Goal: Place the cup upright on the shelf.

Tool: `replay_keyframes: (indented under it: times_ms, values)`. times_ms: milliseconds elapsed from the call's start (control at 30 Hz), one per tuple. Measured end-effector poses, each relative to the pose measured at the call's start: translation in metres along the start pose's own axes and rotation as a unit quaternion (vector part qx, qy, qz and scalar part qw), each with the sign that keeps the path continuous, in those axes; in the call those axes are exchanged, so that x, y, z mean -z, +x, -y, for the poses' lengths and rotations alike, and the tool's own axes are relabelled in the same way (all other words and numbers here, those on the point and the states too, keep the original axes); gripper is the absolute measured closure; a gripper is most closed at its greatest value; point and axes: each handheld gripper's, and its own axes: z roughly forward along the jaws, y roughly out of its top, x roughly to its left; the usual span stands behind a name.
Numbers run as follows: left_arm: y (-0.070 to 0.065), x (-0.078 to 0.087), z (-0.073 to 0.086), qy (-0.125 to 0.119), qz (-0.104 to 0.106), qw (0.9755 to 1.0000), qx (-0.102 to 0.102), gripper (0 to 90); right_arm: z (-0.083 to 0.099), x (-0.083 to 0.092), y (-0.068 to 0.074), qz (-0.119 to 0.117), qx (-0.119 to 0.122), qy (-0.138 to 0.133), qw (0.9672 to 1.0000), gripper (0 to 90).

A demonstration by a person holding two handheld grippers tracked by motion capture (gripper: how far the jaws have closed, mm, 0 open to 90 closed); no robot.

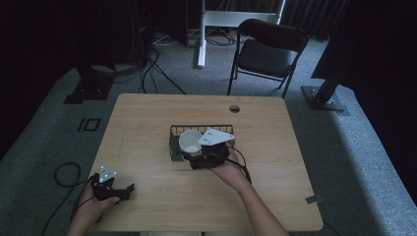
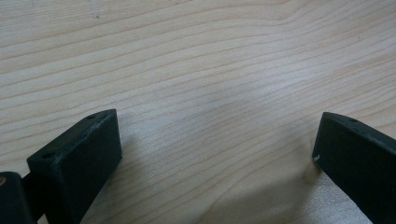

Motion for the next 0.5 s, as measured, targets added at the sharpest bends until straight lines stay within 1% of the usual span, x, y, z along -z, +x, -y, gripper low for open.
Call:
replay_keyframes:
  times_ms: [67, 200, 267, 333, 367, 467, 500]
  values:
    - [0.0, 0.0, 0.0, 0.0, 0.001, 1.0, 0.0, 1.6, -0.003, 0.001, -0.002, 0.007, -0.004, -0.004, 1.0, 20.0]
    - [0.0, 0.0, 0.0, 0.001, -0.001, 1.0, -0.001, 1.6, -0.01, 0.002, -0.008, 0.032, -0.006, -0.007, 0.9995, 20.1]
    - [0.0, 0.0, 0.0, 0.001, -0.001, 1.0, -0.001, 1.6, -0.012, 0.002, -0.012, 0.044, -0.01, -0.007, 0.999, 20.1]
    - [0.0, 0.0, 0.0, 0.001, -0.001, 1.0, -0.001, 1.6, -0.013, 0.001, -0.014, 0.048, -0.013, -0.007, 0.9987, 20.1]
    - [0.0, 0.0, 0.0, 0.001, -0.001, 1.0, -0.001, 1.6, -0.014, 0.0, -0.018, 0.063, -0.014, -0.004, 0.9979, 20.1]
    - [0.0, 0.0, 0.0, 0.001, -0.001, 1.0, -0.001, 1.6, -0.015, 0.0, -0.02, 0.067, -0.016, -0.003, 0.9976, 20.1]
    - [0.0, 0.0, 0.0, 0.002, -0.001, 1.0, -0.002, 1.6, -0.015, 0.0, -0.023, 0.076, -0.019, -0.004, 0.9969, 20.1]
